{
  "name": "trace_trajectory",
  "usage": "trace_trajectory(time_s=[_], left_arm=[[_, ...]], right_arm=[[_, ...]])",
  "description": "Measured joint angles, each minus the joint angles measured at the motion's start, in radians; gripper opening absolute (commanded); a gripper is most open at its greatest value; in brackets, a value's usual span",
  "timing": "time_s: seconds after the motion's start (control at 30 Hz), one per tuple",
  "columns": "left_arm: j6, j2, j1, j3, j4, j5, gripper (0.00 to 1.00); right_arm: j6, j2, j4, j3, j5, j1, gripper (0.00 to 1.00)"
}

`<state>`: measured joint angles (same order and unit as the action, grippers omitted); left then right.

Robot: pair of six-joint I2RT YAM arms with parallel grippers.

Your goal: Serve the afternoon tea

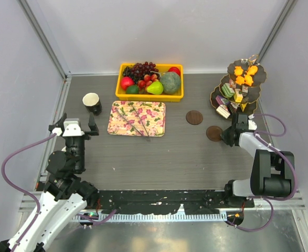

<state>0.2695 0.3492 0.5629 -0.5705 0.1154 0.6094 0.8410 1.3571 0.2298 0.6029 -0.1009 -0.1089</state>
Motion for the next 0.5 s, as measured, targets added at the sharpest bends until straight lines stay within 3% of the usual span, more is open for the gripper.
trace_trajectory(time_s=[0.5], left_arm=[[0.0,0.0,0.0,0.0,0.0,0.0,0.99]], right_arm=[[-0.054,0.026,0.001,0.027,0.026,-0.003,0.13]])
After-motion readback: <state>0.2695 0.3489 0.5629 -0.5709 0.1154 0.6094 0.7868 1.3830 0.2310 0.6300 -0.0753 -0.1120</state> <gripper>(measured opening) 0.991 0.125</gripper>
